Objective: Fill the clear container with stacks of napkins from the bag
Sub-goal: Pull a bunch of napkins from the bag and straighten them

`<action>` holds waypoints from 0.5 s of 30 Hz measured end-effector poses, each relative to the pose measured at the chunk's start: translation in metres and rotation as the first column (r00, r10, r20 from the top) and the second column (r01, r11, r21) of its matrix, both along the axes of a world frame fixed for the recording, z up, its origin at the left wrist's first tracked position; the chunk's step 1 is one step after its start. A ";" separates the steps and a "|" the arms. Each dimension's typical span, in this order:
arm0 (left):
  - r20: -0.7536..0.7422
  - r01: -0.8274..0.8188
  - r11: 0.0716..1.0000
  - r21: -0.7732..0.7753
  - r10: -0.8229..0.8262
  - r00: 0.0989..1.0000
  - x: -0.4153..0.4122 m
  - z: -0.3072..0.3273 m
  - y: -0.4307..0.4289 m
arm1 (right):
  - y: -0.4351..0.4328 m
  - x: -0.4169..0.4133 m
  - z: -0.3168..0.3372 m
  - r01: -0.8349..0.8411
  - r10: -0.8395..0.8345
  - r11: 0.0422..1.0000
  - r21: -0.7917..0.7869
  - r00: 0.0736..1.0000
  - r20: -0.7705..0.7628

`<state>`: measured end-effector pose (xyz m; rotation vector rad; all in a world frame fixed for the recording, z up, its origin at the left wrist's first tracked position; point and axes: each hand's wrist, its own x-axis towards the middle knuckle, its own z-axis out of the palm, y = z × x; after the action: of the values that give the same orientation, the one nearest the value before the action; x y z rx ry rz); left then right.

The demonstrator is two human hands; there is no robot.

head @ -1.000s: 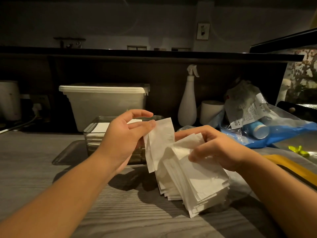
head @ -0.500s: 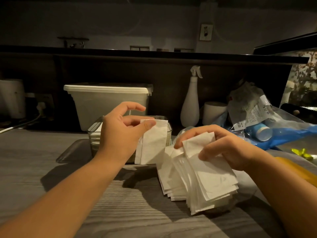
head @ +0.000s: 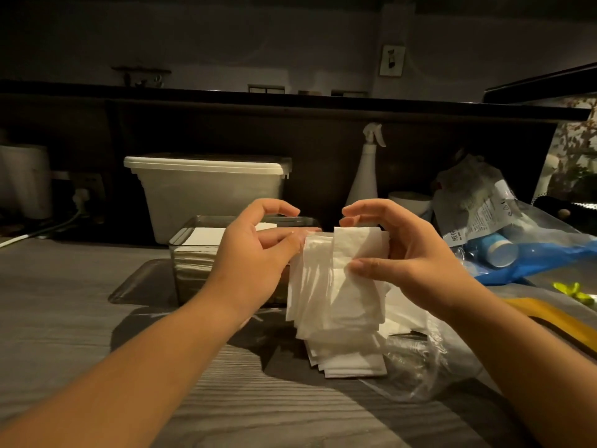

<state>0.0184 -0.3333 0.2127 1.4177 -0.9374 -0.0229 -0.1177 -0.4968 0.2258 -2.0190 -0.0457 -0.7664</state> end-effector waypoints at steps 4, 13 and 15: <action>0.057 -0.054 0.998 -0.039 0.056 0.997 0.007 0.001 0.003 | 0.000 -0.001 0.002 0.038 -0.040 0.998 -0.046 0.999 -0.035; 0.104 -0.108 0.990 -0.089 0.117 0.988 0.011 0.002 0.004 | -0.003 0.005 -0.001 0.200 -0.208 0.978 -0.060 0.962 -0.179; 0.118 -0.137 0.984 -0.115 0.150 0.982 0.013 0.003 0.004 | -0.004 0.004 0.000 0.166 -0.176 0.984 -0.070 0.966 -0.188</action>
<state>0.0315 -0.3288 0.2154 1.3966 -0.9236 0.2236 -0.1142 -0.5004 0.2259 -2.1599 0.2261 -0.6772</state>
